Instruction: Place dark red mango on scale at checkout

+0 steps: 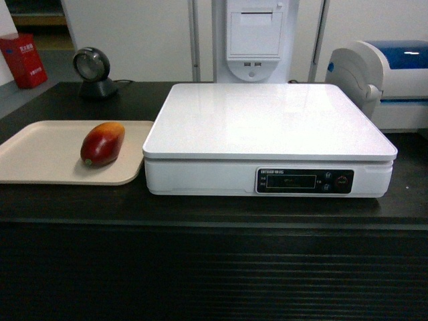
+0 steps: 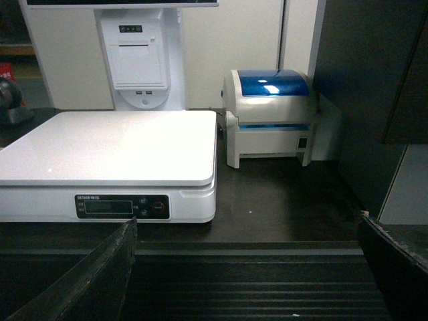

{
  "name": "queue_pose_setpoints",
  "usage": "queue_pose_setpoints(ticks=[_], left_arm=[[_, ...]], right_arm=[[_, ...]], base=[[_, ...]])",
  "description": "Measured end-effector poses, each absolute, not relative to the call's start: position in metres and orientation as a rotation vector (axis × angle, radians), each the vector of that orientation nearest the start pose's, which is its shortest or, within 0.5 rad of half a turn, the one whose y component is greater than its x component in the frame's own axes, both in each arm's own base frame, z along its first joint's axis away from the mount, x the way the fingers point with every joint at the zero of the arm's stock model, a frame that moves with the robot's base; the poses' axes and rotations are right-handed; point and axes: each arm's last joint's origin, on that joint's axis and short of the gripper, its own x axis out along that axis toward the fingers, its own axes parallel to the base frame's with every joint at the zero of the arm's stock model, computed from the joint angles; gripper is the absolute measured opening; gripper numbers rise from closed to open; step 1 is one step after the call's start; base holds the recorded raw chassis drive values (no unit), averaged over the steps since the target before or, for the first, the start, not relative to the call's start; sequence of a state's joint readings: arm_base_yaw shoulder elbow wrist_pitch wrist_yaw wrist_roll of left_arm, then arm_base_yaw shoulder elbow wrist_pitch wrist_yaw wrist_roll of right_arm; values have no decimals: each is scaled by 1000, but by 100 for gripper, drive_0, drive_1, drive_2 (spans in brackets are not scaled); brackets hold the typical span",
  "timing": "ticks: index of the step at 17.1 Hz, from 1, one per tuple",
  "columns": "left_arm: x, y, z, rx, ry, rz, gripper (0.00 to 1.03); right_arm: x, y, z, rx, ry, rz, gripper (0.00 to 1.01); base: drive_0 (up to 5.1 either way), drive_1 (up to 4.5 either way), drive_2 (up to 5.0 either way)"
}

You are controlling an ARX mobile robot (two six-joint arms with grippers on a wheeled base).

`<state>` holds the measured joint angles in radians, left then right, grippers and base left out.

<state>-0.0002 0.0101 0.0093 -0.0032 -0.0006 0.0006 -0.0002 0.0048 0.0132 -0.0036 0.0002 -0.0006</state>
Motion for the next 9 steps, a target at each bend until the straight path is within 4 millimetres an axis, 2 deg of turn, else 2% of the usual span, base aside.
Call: queue_pose_setpoints(ticks=[9], left_arm=[[98,0,166,1,4,0,98]], right_arm=[[97,0,167,-1,-5,0,98]], base=[[0,0,0]])
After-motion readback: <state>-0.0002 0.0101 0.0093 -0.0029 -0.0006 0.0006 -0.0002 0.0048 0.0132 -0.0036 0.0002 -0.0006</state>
